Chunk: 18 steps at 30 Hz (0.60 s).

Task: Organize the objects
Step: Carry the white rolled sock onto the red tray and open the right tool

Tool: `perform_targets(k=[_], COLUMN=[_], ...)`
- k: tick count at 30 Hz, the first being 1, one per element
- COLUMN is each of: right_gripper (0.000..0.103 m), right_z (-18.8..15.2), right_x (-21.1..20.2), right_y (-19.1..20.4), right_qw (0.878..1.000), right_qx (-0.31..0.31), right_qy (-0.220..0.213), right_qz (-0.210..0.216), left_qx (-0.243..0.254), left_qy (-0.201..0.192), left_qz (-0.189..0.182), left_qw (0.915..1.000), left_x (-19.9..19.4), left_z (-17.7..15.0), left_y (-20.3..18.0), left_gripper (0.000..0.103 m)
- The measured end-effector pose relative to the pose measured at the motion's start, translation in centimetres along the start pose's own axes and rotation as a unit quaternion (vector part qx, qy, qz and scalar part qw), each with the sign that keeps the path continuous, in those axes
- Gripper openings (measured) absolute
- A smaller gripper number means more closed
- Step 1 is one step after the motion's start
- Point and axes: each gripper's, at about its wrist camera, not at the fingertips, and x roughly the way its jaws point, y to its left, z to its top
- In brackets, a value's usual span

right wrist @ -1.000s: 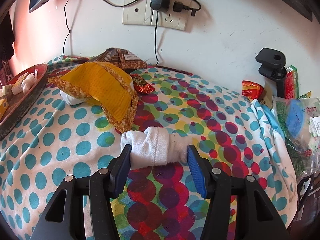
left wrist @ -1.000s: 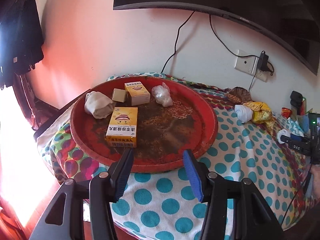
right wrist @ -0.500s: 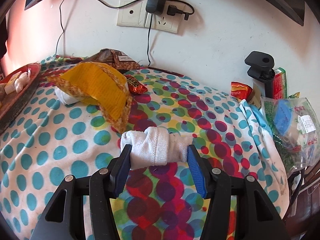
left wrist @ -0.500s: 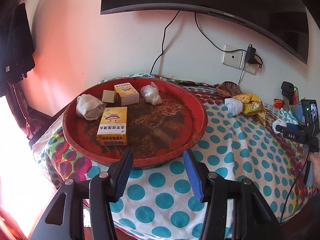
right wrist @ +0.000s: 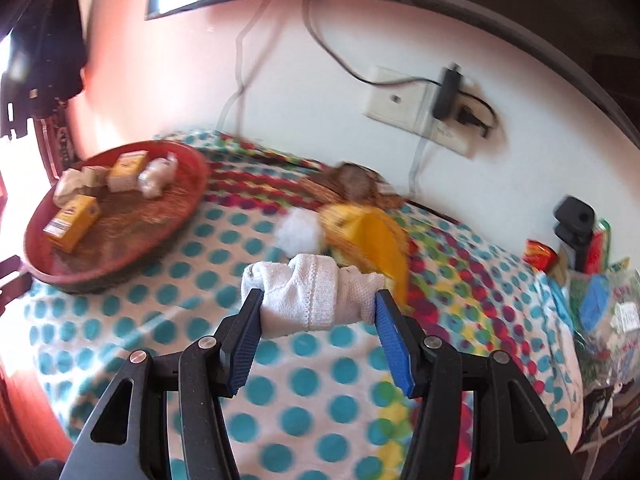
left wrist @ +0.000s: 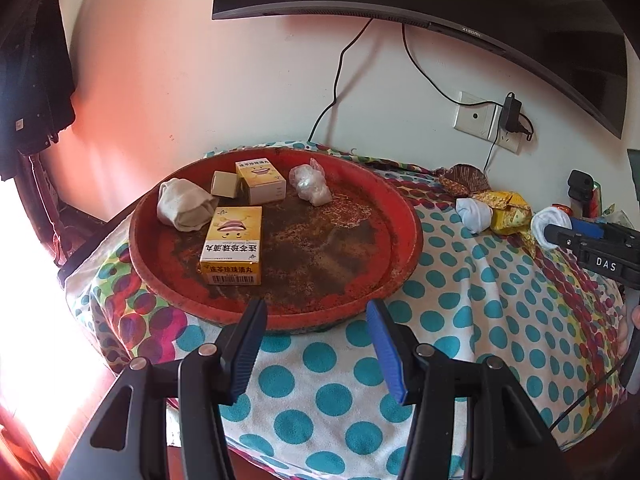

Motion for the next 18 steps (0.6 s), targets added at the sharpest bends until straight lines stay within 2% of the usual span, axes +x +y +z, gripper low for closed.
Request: perform_targets(k=[9, 13, 18], right_gripper=[0.054, 0.054, 0.054], right_z=[5.3, 7.6, 9.6], right_x=[0.6, 1.9, 4.3], right_y=[9.0, 12.6, 16.5], right_qw=[0.995, 0.991, 0.986], right_qx=[-0.052, -0.052, -0.057], right_qy=[-0.024, -0.017, 0.004], right_qz=[0.077, 0.122, 0.156], left_qx=[-0.028, -0.058, -0.090], left_qy=[-0.011, -0.005, -0.009], left_qz=[0.022, 0.023, 0.036], left_qw=[0.9993, 0.9981, 0.9953], left_x=[0.0, 0.2, 0.1], left_z=[0.5, 0.4, 0.4], left_y=[1.6, 2.6, 3.9], left_gripper=[0.053, 0.053, 0.053])
